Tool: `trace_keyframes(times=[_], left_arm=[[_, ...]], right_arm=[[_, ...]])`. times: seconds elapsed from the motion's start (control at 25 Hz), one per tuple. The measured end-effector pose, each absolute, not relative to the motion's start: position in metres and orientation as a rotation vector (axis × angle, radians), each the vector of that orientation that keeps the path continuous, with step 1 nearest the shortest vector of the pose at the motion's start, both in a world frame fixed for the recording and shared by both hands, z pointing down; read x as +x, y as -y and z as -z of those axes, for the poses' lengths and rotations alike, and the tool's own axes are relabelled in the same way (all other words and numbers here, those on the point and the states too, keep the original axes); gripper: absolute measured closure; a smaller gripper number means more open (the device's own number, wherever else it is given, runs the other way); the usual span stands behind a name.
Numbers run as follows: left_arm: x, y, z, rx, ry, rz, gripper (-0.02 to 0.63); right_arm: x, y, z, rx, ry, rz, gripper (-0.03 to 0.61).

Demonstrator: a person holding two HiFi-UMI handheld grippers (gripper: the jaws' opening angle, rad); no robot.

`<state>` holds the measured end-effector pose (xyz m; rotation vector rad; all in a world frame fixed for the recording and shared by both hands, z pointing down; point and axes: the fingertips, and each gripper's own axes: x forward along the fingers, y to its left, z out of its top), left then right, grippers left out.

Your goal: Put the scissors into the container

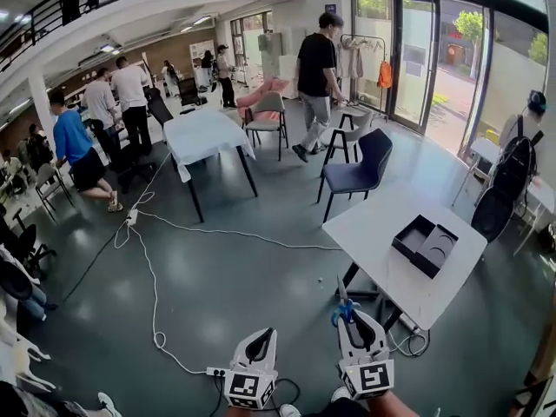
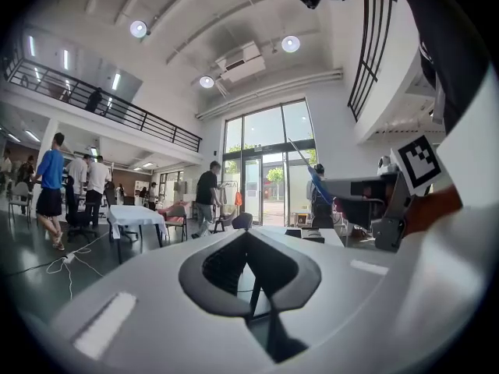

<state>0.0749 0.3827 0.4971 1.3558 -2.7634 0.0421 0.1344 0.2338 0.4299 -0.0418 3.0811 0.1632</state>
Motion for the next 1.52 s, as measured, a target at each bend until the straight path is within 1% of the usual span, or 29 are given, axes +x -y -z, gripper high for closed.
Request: trace_keyframes(times=[0.4, 0.56, 0.88, 1.24, 1.52], left_arm=[[0.035, -0.335, -0.499, 1.380, 2.726, -0.058, 0.605], [0.014, -0.302, -0.504, 1.379, 2.722, -0.059, 0.605], [-0.013, -0.233, -0.496, 1.387, 2.706, -0.036, 0.604], [-0.034, -0.196, -0.495, 1.381, 2.706, -0.070, 0.604], [-0.068, -0.171, -0.503, 1.389, 2.680, -0.049, 0.604]], right_arm=[[0.097, -0.184, -0.435, -0.098, -3.093, -0.159, 0.489], [0.076, -0.151, -0.442, -0.093, -3.084, -0.107, 0.489], [0.051, -0.084, -0.435, -0.102, -3.080, -0.111, 0.489], [0.029, -0.052, -0.440, -0.085, -3.070, -0.079, 0.488], [0.002, -0.030, -0.446, -0.099, -3.090, -0.084, 0.488]])
